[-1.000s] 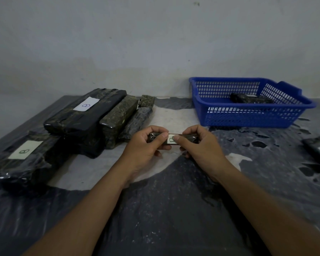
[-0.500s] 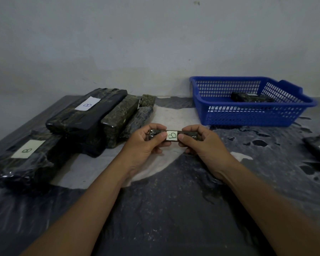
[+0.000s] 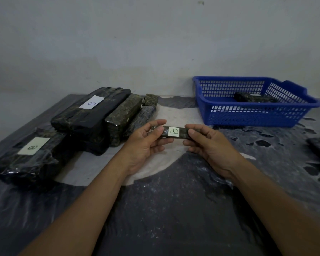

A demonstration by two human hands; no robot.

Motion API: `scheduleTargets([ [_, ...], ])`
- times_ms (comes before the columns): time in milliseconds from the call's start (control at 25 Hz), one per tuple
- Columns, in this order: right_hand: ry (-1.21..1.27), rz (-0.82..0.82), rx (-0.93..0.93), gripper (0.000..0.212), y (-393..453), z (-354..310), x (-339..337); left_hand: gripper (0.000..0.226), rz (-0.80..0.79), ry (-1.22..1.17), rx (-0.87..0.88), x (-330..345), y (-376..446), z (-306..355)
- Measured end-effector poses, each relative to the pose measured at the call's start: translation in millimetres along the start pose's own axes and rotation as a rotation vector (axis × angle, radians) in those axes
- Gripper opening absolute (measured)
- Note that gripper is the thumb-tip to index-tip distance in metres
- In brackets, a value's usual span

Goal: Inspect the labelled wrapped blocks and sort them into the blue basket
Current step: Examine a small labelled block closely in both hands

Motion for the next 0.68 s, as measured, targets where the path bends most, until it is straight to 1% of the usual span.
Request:
scheduleTargets([
  [160,0.045,0.022,0.016,0.019,-0.2,-0.8,-1.0,0.016,0.030,0.005,0.017,-2.4,2.8,-1.9],
  [320,0.150,0.022,0.036,0.022,-0.6,-3.8,-3.0,0.025,0.026,0.038,0.058,-5.8,4.4,-0.5],
  [440,0.135,0.033,0.010,0.023,0.2,-5.3,-4.6,0.027,0.032,0.033,0.060,-5.2,4.0,0.3],
  [560,0.084,0.031,-0.016,0.020,0.1,-6.2,-3.8,0.020,0.049,0.006,0.057,-3.4,2.6,2.1],
  [680,0.015,0.024,-0.032,0.020,0.6,-5.0,-4.4,0.015,0.072,0.031,0.081,-5.2,2.8,3.4],
])
Point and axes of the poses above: each hand's wrist, its own y-axis towards the middle knuckle, its own x-axis out of the palm, z = x × y, the point moved 8 cm from there along y, towards the middle knuckle, and after that the axes turned 6 degrees about z, right-handed, at the moved point
